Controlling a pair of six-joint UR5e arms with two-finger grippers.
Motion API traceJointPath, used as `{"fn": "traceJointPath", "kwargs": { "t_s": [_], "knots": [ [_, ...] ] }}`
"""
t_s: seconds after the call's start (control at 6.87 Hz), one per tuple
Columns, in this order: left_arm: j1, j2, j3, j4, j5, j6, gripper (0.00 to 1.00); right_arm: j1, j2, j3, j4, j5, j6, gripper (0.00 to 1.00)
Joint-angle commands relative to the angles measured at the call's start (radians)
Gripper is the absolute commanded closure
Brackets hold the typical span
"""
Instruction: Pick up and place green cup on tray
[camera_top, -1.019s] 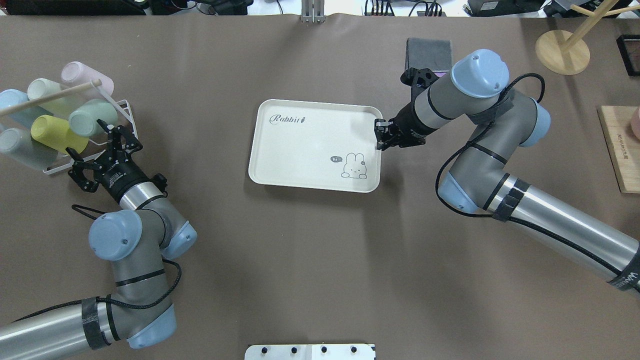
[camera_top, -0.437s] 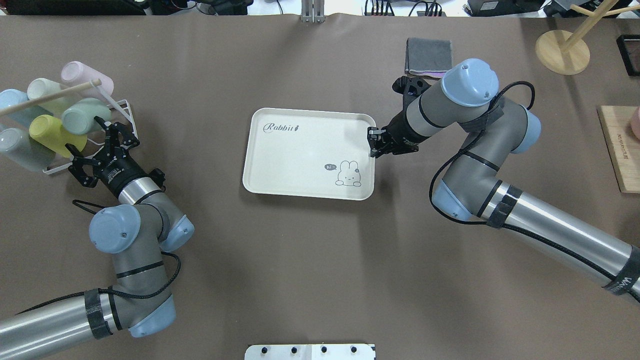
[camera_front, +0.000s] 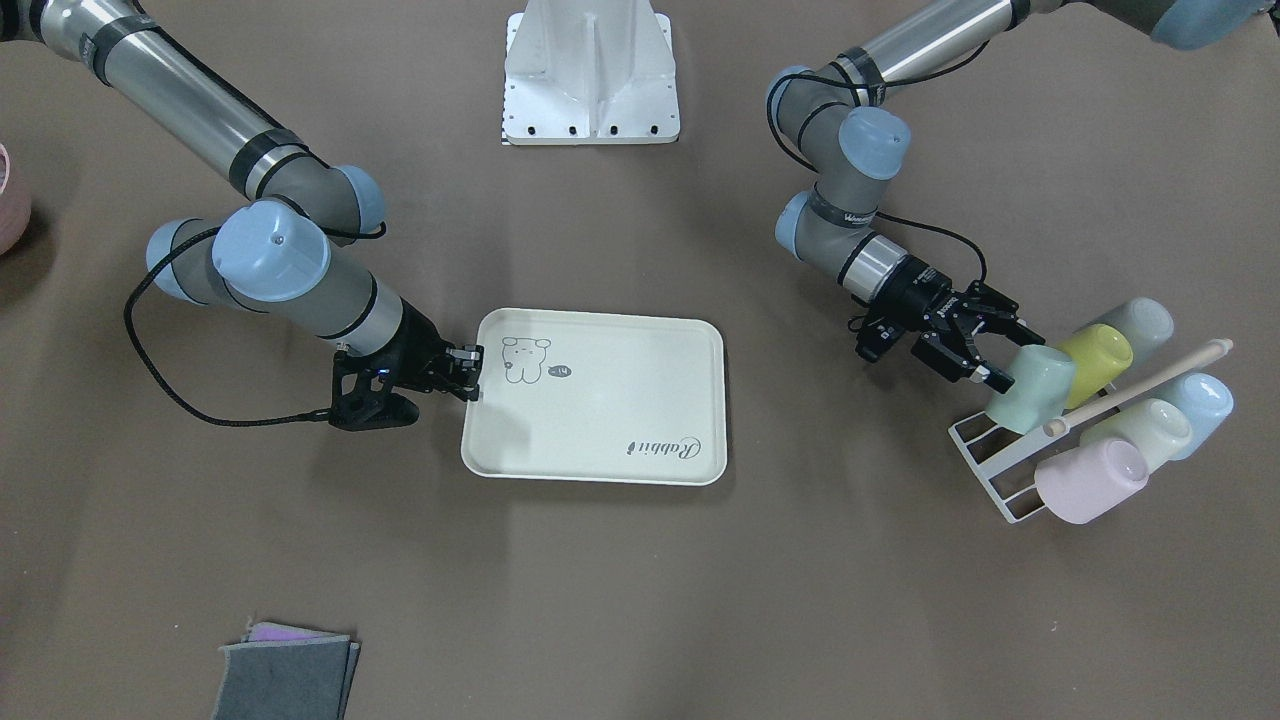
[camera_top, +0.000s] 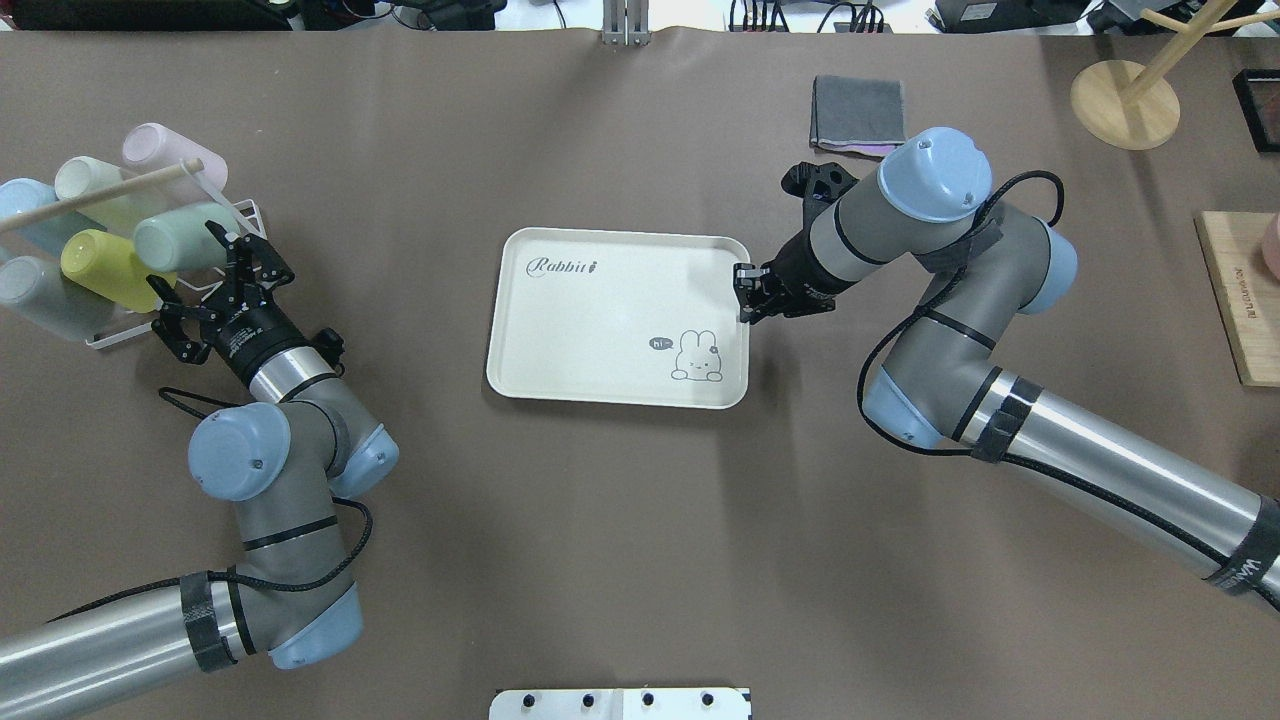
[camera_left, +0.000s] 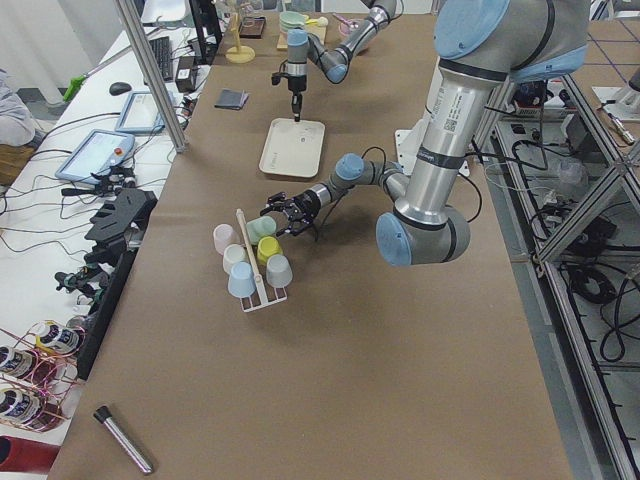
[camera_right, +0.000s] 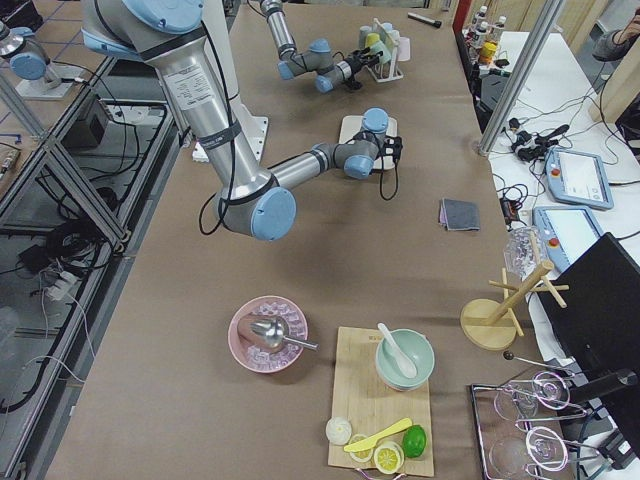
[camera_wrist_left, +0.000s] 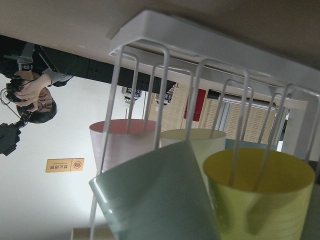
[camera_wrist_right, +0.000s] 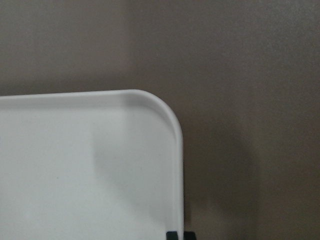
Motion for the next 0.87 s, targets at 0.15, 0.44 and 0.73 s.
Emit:
{"fn": "traceJointPath", "kwargs": {
  "t_s": [0.15,0.44,0.73],
  "knots": [
    [-0.008,0.007,-0.004,0.004,0.036,-0.058,0.11,-0.012,-0.001,-0.006,0.001,-0.003,-0.001,1.00],
    [-0.023,0.022,-0.004,0.009,0.033,-0.137,0.11,-0.012,-0.002,-0.005,-0.001,-0.001,0.008,0.01],
    [-0.023,0.023,0.013,0.009,0.030,-0.157,0.13,0.008,-0.005,0.006,-0.001,0.007,0.014,0.00]
  ]
}}
